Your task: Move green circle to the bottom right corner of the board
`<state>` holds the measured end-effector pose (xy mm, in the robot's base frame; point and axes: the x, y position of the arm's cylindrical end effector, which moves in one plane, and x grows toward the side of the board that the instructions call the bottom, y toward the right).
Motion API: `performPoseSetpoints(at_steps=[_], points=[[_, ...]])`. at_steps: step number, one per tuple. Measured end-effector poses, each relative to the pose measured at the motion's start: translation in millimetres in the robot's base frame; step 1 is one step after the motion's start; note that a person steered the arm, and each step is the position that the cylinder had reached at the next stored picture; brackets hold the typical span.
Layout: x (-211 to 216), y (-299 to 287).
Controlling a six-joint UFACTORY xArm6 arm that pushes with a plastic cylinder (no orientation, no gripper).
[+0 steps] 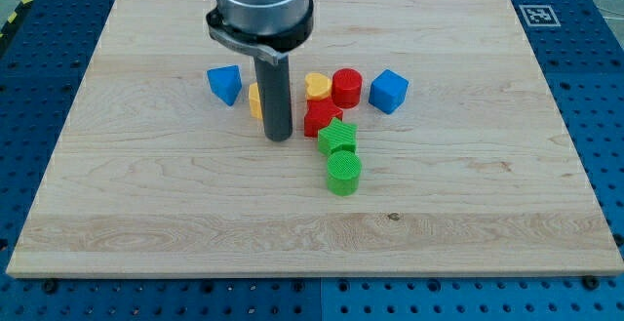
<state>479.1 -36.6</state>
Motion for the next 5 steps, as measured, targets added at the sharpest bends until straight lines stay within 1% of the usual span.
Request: performPoseSetpoints(at_steps=[1,2,5], points=[[18.3,4.9],[27.7,20.8],[29.9,24.0]])
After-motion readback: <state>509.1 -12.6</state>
